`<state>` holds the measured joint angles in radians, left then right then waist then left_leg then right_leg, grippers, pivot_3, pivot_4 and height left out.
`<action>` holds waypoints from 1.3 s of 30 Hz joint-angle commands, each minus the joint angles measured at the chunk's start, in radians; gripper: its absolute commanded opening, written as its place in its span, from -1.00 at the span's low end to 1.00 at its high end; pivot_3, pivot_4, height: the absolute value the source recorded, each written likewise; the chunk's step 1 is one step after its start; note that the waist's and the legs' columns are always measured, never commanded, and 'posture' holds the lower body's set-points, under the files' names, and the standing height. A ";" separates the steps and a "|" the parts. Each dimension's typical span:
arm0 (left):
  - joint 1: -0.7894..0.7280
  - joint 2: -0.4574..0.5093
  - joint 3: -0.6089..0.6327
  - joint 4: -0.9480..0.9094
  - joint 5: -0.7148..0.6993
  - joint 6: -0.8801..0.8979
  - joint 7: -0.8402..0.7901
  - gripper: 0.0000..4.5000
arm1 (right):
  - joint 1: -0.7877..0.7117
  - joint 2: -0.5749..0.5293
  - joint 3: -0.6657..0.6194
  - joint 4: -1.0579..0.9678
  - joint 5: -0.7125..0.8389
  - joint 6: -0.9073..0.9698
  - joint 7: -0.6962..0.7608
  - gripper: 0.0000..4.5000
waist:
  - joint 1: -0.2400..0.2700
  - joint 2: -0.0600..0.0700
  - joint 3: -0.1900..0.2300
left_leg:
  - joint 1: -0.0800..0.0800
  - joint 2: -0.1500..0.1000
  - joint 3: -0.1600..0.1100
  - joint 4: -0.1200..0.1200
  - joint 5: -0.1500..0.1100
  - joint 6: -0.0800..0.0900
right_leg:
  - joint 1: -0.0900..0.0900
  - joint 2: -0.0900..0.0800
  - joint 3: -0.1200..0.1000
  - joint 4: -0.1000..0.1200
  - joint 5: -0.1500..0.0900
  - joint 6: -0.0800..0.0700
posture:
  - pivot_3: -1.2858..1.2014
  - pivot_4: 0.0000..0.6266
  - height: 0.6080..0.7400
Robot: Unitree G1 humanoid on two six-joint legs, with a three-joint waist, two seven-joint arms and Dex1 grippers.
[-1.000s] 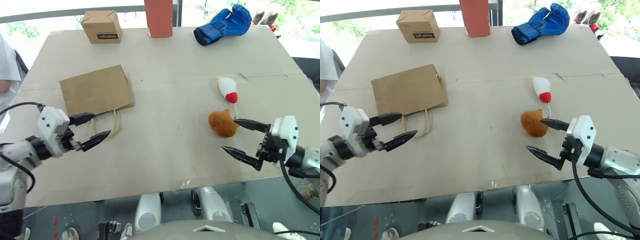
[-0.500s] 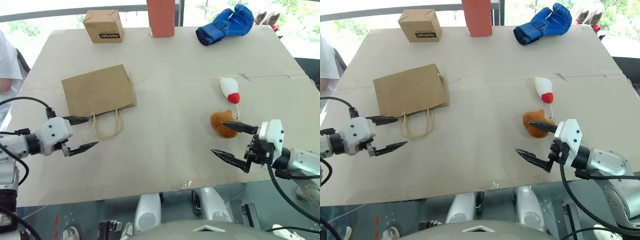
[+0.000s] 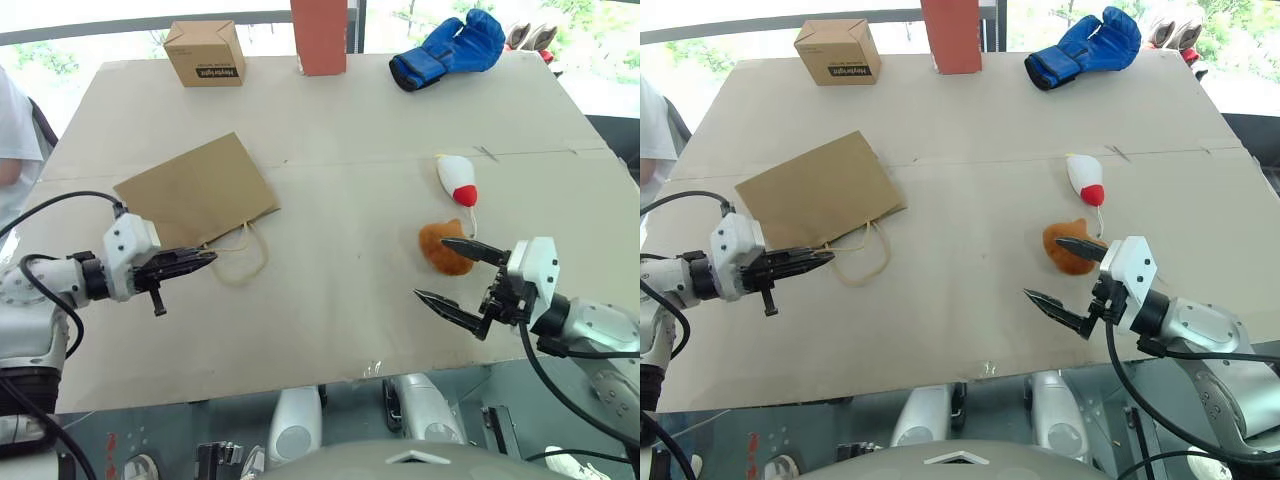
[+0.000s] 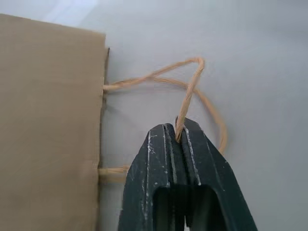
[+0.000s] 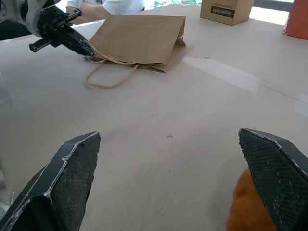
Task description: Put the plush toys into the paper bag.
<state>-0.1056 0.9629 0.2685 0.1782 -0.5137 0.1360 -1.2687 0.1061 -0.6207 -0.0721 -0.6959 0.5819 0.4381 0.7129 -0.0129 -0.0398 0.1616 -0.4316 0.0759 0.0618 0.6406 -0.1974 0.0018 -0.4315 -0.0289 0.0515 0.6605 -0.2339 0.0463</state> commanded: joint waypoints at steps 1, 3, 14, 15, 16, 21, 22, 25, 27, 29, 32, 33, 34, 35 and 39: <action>-0.016 -0.017 0.058 -0.182 -0.198 0.275 0.094 -0.98 | -0.060 0.001 0.053 -0.039 -0.011 0.043 -0.036 1.00 | 0.000 0.000 0.000 | 0.000 0.000 0.000 0.000 0.000 0.000 | 0.000 0.000 0.000 0.000 0.000 0.000 | 0.03 -0.52 1.00; -0.038 -0.058 0.065 -0.281 -0.315 0.417 0.182 -0.98 | -0.133 0.008 0.111 -0.021 -0.025 0.124 -0.078 1.00 | -0.002 0.000 0.000 | 0.000 0.000 0.000 0.001 0.000 0.000 | 0.000 0.000 0.000 0.000 0.000 0.000 | 0.03 -0.52 1.00; -0.102 -0.249 0.065 -0.544 -0.643 0.712 0.507 -1.00 | -0.552 0.313 0.405 0.426 -0.192 0.108 -0.103 -0.99 | -0.006 -0.001 0.000 | 0.000 0.001 -0.004 0.004 0.000 0.000 | 0.001 0.006 0.001 0.002 0.004 0.000 | 0.03 -0.52 1.00; -0.101 -0.257 0.064 -0.552 -0.654 0.718 0.520 -1.00 | -0.578 0.343 0.427 0.477 -0.208 0.087 -0.090 -0.99 | -0.005 -0.001 0.000 | 0.000 0.002 -0.004 0.004 0.000 0.000 | 0.001 0.006 0.001 0.002 0.004 0.001 | 0.03 -0.52 1.00; -0.105 -0.263 0.062 -0.558 -0.663 0.721 0.530 -1.00 | -0.613 0.386 0.457 0.553 -0.216 0.066 -0.055 -0.99 | -0.003 -0.001 0.000 | -0.001 0.002 -0.005 0.003 0.000 0.000 | 0.001 0.007 0.001 0.002 0.004 0.001 | 0.03 -0.52 1.00; -0.129 -0.285 0.072 -0.572 -0.719 0.733 0.576 -1.00 | -0.759 0.589 0.551 0.980 -0.323 -0.134 0.053 -0.99 | -0.007 -0.001 0.000 | 0.000 0.004 -0.005 0.004 0.000 0.000 | 0.001 0.010 0.001 0.002 0.005 0.000 | 0.03 -0.52 1.00; -0.136 -0.288 0.077 -0.573 -0.729 0.732 0.590 -1.00 | -0.779 0.622 0.550 1.045 -0.336 -0.168 0.058 -0.99 | -0.005 -0.001 0.000 | 0.000 0.004 -0.005 0.004 0.000 0.000 | 0.002 0.010 0.001 0.002 0.005 0.000 | 0.03 -0.52 1.00; -0.140 -0.293 0.094 -0.588 -0.768 0.728 0.629 -1.00 | -0.819 0.701 0.531 1.195 -0.372 -0.266 0.060 -0.99 | -0.004 -0.001 0.000 | -0.001 0.004 -0.005 0.004 0.000 0.000 | 0.002 0.010 0.001 0.002 0.005 0.000 | 0.03 -0.52 1.00; -0.137 -0.300 0.111 -0.602 -0.805 0.725 0.666 -1.00 | -0.841 0.746 0.508 1.293 -0.388 -0.315 0.052 -0.99 | -0.004 -0.001 0.000 | -0.001 0.004 -0.005 0.004 0.000 0.000 | 0.002 0.010 0.001 0.002 0.005 0.000 | 0.03 -0.52 1.00; -0.140 -0.309 0.145 -0.606 -0.861 0.718 0.724 -1.00 | -0.852 0.771 0.499 1.376 -0.414 -0.362 0.044 -0.99 | -0.003 -0.001 0.000 | -0.001 0.004 -0.005 0.004 0.000 0.000 | 0.002 0.010 0.000 0.002 0.005 0.000 | 0.03 -0.52 1.00; -0.155 -0.301 0.211 -0.588 -0.972 0.703 0.823 -1.00 | -0.853 0.785 0.491 1.463 -0.447 -0.410 0.044 -0.99 | -0.004 -0.001 0.000 | 0.000 0.004 -0.005 0.004 0.000 0.000 | 0.002 0.009 0.000 0.002 0.005 0.000 | 0.03 -0.52 1.00; -0.157 -0.297 0.225 -0.587 -0.997 0.700 0.845 -1.00 | -0.853 0.788 0.489 1.482 -0.454 -0.421 0.043 -0.99 | -0.003 -0.001 0.000 | 0.000 0.004 -0.006 0.004 0.000 0.000 | 0.002 0.009 0.000 0.002 0.005 0.000 | 0.03 -0.52 1.00; -0.161 -0.295 0.239 -0.581 -1.024 0.696 0.871 -1.00 | -0.852 0.787 0.491 1.498 -0.462 -0.428 0.046 -0.99 | -0.002 -0.001 -0.001 | 0.001 0.004 -0.006 0.004 0.000 0.000 | 0.003 0.009 0.000 0.003 0.005 0.000 | 0.03 -0.52 1.00; -0.174 -0.295 0.257 -0.567 -1.056 0.686 0.904 -1.00 | -0.850 0.784 0.493 1.513 -0.472 -0.435 0.043 -0.99 | -0.001 -0.001 -0.001 | 0.001 0.004 -0.006 0.004 0.000 0.000 | 0.003 0.009 -0.001 0.002 0.004 0.000 | 0.03 -0.52 1.00; -0.186 -0.282 0.280 -0.551 -1.091 0.669 0.945 -1.00 | -0.847 0.777 0.485 1.535 -0.491 -0.461 0.040 -0.99 | 0.001 0.000 -0.001 | 0.005 0.004 -0.011 0.007 0.000 0.000 | 0.011 0.009 -0.005 0.002 0.002 -0.004 | 0.03 -0.52 1.00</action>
<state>-0.2808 0.6665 0.5239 -0.3563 -1.5751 0.8230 -0.3215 -0.7454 0.1337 0.4319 0.7834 0.1202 -0.0329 0.7663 -0.0123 -0.0402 0.1611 -0.4250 0.0801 0.0502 0.6473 -0.1975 0.0014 -0.4178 -0.0200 0.0457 0.6617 -0.2316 0.0421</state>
